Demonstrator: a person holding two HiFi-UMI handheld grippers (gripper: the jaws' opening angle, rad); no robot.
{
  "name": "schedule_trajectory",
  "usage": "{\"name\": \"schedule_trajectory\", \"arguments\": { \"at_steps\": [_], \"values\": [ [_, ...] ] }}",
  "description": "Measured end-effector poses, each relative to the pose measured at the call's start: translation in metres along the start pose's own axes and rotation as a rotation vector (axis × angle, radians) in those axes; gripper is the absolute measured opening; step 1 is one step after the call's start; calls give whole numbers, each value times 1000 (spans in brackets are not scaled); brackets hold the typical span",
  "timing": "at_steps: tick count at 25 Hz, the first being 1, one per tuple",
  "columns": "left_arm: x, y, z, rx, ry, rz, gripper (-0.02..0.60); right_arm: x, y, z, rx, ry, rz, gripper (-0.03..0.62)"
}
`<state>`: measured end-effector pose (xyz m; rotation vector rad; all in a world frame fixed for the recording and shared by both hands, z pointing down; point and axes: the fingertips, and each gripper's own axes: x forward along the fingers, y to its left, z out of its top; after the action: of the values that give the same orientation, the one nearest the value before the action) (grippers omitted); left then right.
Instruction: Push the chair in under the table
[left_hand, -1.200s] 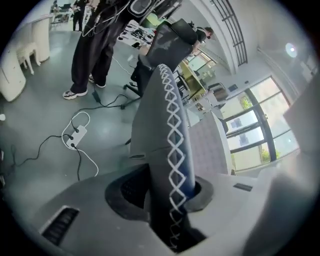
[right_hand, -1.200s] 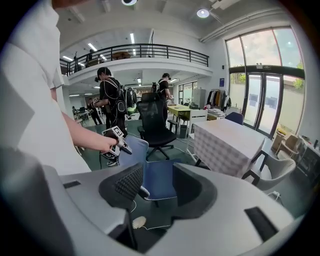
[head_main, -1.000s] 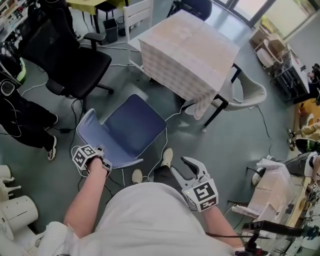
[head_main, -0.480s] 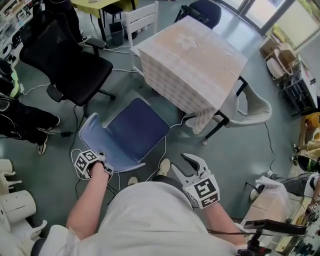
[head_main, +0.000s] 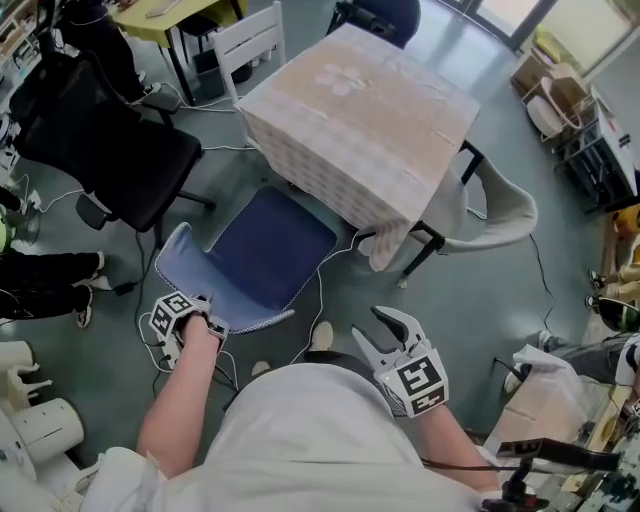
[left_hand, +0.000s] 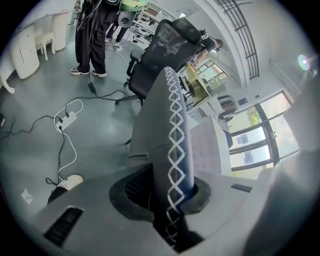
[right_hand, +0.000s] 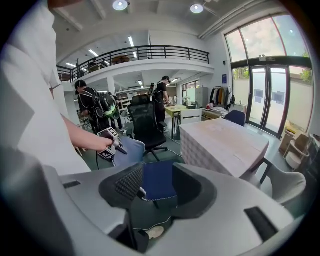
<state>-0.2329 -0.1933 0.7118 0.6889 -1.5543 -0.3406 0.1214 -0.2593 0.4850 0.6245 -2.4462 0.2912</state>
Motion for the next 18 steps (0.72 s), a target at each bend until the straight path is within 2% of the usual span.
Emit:
{"name": "schedule_trajectory", "arguments": {
  "at_steps": [12,18],
  "values": [
    [61,-90,-20,-8,-2,-18,86,-30,-82,-23,79,-8,-46,192],
    [90,-128,-25,1,1,-24,89,-41,-106,-34,110,-19,-83,192]
  ]
}}
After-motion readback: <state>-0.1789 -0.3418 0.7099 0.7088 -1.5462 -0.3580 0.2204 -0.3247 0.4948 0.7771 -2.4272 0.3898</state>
